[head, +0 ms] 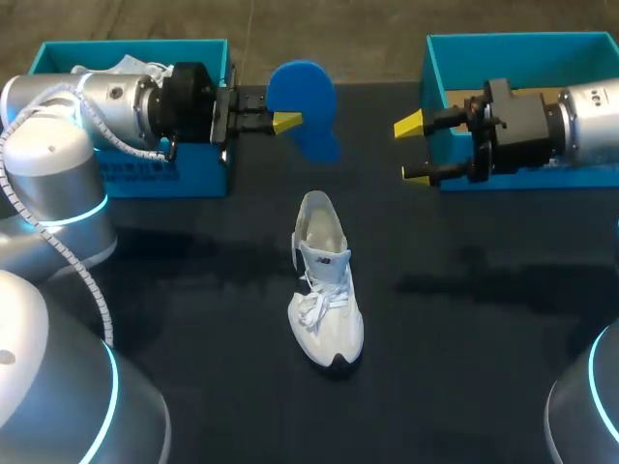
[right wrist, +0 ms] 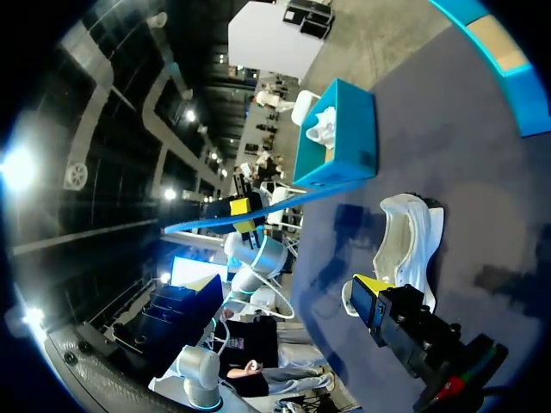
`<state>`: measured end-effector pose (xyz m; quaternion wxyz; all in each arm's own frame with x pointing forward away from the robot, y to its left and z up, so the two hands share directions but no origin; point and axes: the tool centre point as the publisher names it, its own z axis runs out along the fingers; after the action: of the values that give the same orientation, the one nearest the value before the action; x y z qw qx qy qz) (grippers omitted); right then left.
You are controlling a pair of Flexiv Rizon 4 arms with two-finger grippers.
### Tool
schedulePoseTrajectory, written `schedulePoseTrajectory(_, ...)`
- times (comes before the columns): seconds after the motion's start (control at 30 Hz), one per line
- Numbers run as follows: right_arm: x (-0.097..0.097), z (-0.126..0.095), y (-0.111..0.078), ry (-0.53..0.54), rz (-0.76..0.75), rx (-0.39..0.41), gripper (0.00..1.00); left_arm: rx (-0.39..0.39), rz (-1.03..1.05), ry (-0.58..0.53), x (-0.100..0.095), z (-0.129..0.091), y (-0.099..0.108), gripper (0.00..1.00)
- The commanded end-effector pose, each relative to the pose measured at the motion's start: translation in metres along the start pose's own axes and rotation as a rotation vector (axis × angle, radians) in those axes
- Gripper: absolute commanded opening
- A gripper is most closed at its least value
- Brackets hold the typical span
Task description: Take the shoe out of the shoebox, open the shoe tongue, remove and reinsert the insole, then place the shoe into the shoebox
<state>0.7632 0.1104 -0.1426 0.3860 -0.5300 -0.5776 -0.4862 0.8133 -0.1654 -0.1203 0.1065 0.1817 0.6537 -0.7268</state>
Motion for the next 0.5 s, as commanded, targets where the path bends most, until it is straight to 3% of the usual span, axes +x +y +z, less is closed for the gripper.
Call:
schedulePoseTrajectory(0.03,0.0,0.002,0.0,-0.002,0.0,-0.001,1.0,-0.028,0.643,0.033,0.008,-0.001,0.006,0.0)
schedulePoseTrajectory(0.23,0.0,0.002,0.0,-0.002,0.0,-0.001,1.0,-0.088,0.877,0.078,0.019,-0.001,0.013,0.0)
schedulePoseTrajectory(0.5,0.0,0.002,0.0,-0.002,0.0,-0.001,1.0,-0.107,0.884,0.075,0.019,0.0,0.014,0.0)
